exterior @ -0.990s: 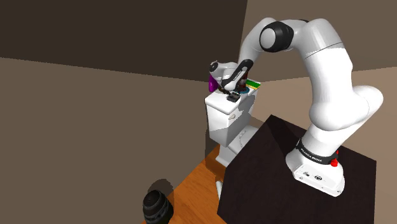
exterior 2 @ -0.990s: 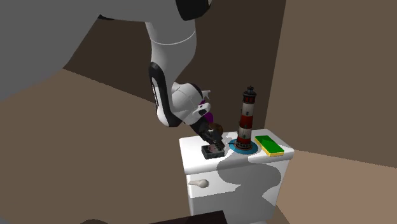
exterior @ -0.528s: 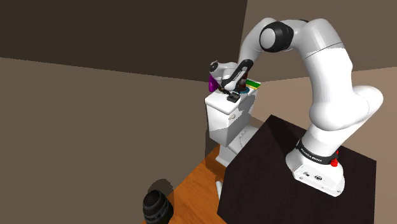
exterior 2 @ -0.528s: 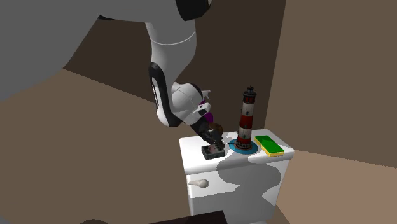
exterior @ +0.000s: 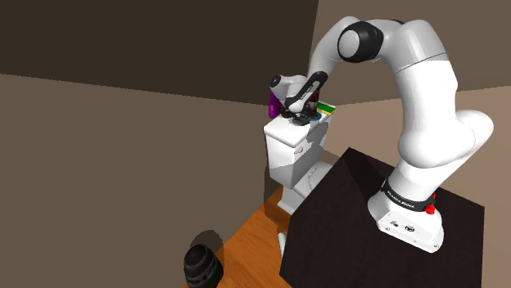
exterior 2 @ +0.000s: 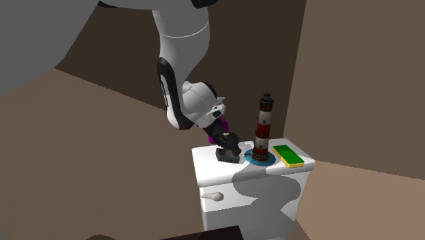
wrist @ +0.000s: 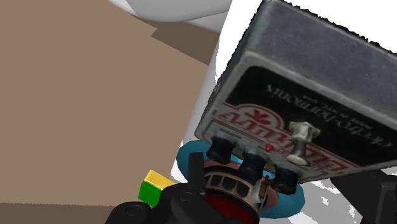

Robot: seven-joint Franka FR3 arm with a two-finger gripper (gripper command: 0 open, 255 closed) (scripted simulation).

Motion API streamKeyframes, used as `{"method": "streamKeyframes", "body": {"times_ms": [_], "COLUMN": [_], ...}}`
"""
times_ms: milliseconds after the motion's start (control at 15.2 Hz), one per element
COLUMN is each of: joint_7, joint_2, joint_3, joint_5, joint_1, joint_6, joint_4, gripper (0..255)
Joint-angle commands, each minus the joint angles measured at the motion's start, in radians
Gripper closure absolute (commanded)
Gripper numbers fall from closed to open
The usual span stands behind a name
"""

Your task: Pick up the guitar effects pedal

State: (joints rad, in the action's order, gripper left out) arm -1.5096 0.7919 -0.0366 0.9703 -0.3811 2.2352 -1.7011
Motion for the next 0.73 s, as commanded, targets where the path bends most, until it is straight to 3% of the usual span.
{"method": "streamKeyframes", "body": {"times_ms": [0,660], "joint_7": [0.012,0.060], "joint_2": [-0.025,-0.113], "joint_3": [-0.004,-0.019], "joint_5": [-0.007,-0.036], "joint_1": [-0.002,-0.010], "joint_6": [-0.010,-0.049], "joint_4": [-0.013,-0.046], "gripper": [255,255]}}
